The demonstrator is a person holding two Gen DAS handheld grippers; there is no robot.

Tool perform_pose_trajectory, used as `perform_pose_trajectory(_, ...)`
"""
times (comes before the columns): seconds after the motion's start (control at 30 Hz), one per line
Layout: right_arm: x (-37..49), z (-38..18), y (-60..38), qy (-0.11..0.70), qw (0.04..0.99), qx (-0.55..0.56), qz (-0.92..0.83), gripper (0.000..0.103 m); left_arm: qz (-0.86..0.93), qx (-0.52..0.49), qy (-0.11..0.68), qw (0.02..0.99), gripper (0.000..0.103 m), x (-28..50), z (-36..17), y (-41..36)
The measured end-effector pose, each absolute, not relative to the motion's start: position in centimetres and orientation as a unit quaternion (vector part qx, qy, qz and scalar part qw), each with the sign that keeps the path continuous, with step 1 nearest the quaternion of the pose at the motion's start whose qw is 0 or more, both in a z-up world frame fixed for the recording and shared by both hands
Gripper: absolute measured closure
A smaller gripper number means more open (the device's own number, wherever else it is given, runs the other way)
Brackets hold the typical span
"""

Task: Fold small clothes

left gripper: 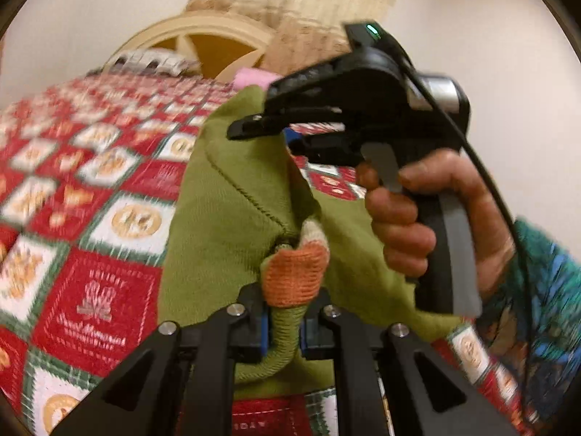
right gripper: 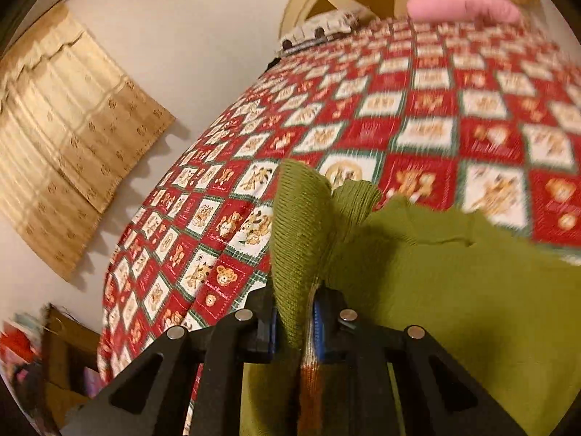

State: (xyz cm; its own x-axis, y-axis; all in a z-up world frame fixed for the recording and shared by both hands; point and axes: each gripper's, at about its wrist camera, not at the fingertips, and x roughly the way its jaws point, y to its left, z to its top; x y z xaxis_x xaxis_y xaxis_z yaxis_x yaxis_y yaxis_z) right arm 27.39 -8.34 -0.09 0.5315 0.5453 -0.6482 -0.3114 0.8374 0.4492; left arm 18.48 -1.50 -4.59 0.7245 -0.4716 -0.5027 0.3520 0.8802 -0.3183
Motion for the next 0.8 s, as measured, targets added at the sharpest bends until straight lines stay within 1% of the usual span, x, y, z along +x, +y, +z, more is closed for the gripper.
perform_pose_trajectory(0.1, 26.3, 1.6, -11.1, 0.408, 0.873, 0.13, 0.235, 0.089, -0.246, -0.055, 0.276, 0.927, 0.092, 17.6, -3.1, -3.8)
perform_pose_trajectory(0.33, 24.0, 3.2, -18.7, 0.412, 0.884, 0.106, 0.192, 0.089, -0.306, -0.02, 0.261, 0.916, 0.092, 17.2, -1.0, -9.3)
perform_pose_trajectory(0.6, 22.1, -0.1, -27.1, 0.43, 0.883, 0.124, 0.141, 0.089, -0.338, 0.0, 0.292, 0.895, 0.092, 17.7, -3.1, -16.1)
perform_pose_trajectory(0.8, 21.0, -5.3, -31.4, 0.447, 0.868, 0.179, 0.124, 0.089, -0.348, 0.028, 0.33, 0.877, 0.092, 17.5, -5.2, -19.6)
